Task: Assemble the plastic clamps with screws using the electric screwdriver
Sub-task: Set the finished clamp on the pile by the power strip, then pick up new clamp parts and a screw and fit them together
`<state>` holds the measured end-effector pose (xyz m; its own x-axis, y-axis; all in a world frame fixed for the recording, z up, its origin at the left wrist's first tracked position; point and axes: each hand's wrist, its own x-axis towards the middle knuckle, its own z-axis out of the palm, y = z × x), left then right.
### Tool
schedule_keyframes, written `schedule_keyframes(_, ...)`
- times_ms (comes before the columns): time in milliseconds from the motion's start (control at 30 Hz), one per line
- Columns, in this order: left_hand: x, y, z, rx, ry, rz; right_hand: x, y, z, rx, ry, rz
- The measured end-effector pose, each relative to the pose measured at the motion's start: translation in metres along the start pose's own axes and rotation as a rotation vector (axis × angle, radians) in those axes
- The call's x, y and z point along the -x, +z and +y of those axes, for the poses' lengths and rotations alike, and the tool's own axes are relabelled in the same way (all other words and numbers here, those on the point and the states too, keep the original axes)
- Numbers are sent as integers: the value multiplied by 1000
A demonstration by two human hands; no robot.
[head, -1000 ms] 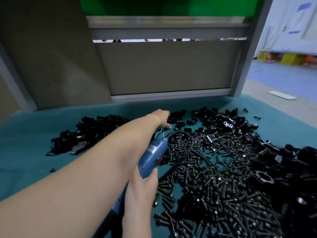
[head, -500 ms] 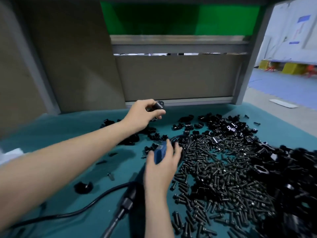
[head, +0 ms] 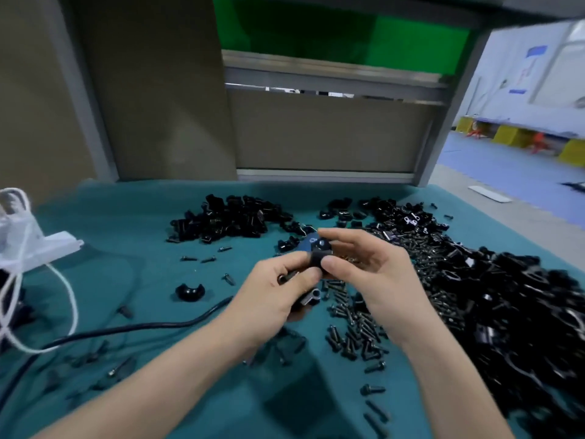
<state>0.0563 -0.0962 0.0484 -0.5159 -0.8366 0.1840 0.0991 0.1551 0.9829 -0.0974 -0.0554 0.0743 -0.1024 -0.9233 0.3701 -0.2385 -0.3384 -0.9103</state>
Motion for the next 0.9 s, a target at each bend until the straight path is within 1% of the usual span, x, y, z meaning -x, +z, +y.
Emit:
schedule_keyframes(133, 10, 14, -14, 90, -91, 95, 15, -1, 16, -165, 62, 63)
schedule_keyframes(267, 16, 14, -22, 163, -76, 140, 16, 0, 31, -408, 164, 102)
schedule_keyframes(333, 27, 18, -33, 147, -82, 135, 6, -5, 40, -518, 248, 196)
schedule_keyframes(367, 35, 23, -40, 95, -83, 104, -2, -10, 46, -506, 301, 243)
schedule_keyframes(433, 46, 30, -49, 62, -102, -21, -24, -19, 53, -338, 440, 260)
schedule_keyframes(467, 47, 32, -53, 87, -118, -96, -38, -23, 57, -236, 507, 243)
schedule_keyframes(500, 44, 33, -57, 140, -148, -134, -53, -26, 60, -168, 555, 233)
schedule_keyframes(567, 33, 30, -63, 245, -236, -113, -86, -30, 66, -149, 583, 269)
schedule_keyframes(633, 25, 32, -67, 305, -318, -52, -121, -30, 72, -195, 547, 307)
schedule_keyframes(700, 19, 30, -73, 285, -358, -25, -158, -30, 82, -256, 488, 295)
schedule_keyframes(733, 17, 30, -77, 267, -366, -49, -175, -31, 90, -223, 479, 291)
schedule_keyframes(767, 15, 29, -81, 258, -373, -77, -192, -33, 100, -100, 474, 303)
schedule_keyframes(800, 15, 28, -86, 202, -347, -109, -208, -35, 112, 97, 460, 321)
schedule_keyframes(833, 15, 22, -90, 69, -333, -94, -221, -39, 123, 312, 435, 332)
schedule_keyframes(867, 8, 16, -90, 17, -371, -54, -233, -41, 133, 499, 410, 315)
schedule_keyframes(900, -3, 11, -89, 60, -410, -71, -243, -43, 143, 640, 400, 250)
